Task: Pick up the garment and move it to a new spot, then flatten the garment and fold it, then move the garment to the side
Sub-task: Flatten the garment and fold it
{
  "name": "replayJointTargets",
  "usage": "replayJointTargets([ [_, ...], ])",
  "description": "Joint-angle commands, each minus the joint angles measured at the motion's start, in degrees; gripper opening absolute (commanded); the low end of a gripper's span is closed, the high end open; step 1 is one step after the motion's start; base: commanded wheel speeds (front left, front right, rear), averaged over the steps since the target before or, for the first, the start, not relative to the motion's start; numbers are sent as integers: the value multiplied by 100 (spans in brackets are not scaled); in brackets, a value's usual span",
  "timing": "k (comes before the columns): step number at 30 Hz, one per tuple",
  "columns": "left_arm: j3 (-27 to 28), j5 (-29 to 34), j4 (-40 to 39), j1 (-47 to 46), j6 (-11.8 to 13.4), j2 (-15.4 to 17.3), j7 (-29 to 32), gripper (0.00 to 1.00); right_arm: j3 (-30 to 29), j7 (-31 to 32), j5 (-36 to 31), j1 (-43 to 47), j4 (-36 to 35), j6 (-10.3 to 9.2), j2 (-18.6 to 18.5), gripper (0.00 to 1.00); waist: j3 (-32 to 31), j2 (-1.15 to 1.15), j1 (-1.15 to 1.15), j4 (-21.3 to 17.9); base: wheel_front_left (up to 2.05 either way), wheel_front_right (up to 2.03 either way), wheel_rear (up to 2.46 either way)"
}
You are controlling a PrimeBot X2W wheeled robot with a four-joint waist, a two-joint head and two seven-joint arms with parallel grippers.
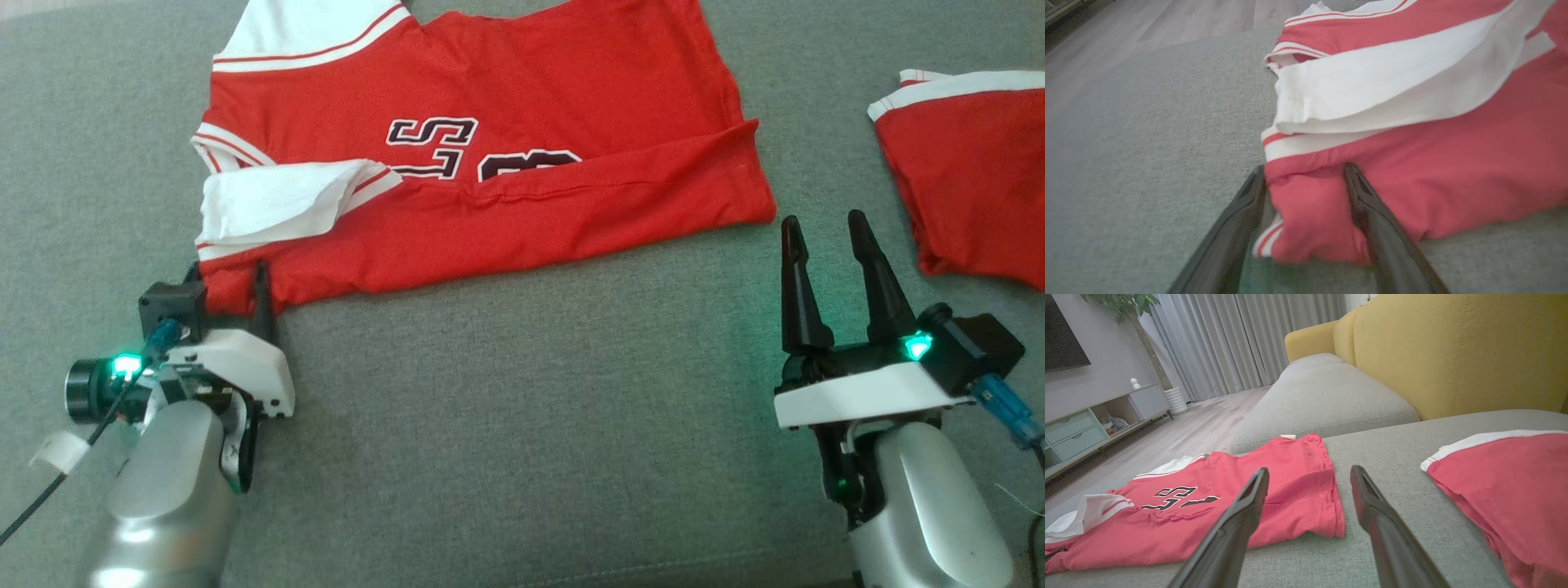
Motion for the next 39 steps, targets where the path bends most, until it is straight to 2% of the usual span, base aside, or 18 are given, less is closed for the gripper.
replayJointTargets([
  [1,114,-68,206,56,-85,191,278,51,149,-62,61,-128,-202,-5,-10,100,-7,0,0,-18,0,0,0],
  [2,100,-79,236,48,-126,197,285,2,153,-62,71,-133,-196,-5,-10,100,-21,0,0,-24,0,0,0],
  [3,115,-114,227,28,-164,204,162,0,139,-62,85,-140,-171,-5,-10,100,-63,0,0,-19,0,0,0],
  [6,153,-150,149,2,-170,193,-87,0,138,-62,45,-149,-109,-5,-10,100,-122,0,0,9,0,0,0],
  [9,223,-205,-104,-39,-156,128,-583,0,122,-62,-79,-221,51,-5,-10,100,-204,0,0,79,0,0,0],
  [13,246,-244,-595,-65,-272,35,-929,0,-78,119,-236,-514,522,-5,-9,100,-270,0,0,228,0,0,0],
  [22,25,-87,-1563,96,-477,-131,-1037,0,-836,1309,-695,-1564,1974,-5,-9,100,-217,0,0,627,0,0,0],
  [27,-89,-28,-1743,128,-527,-177,-1041,0,-891,1794,-1165,-1949,2783,-5,-9,100,-175,0,0,761,0,0,0],
  [33,-166,15,-1826,126,-540,-186,-1043,0,-967,2125,-1695,-2199,3400,-5,-9,100,-125,0,0,836,0,0,0],
  [34,-175,19,-1822,130,-539,-179,-1043,0,-983,2162,-1752,-2227,3478,-5,-9,97,-121,0,0,840,0,0,0],
  [35,-183,20,-1813,134,-539,-173,-1043,0,-1020,2190,-1795,-2255,3547,-5,-9,26,-122,0,0,841,0,0,0],
  [36,-192,19,-1796,139,-541,-165,-1041,0,-1043,2198,-1825,-2282,3607,-5,-9,0,-127,0,0,842,0,0,0],
  [39,-211,-3,-1702,166,-547,-136,-973,0,-1062,2132,-1843,-2327,3743,-5,-9,0,-185,0,0,823,0,0,0],
])
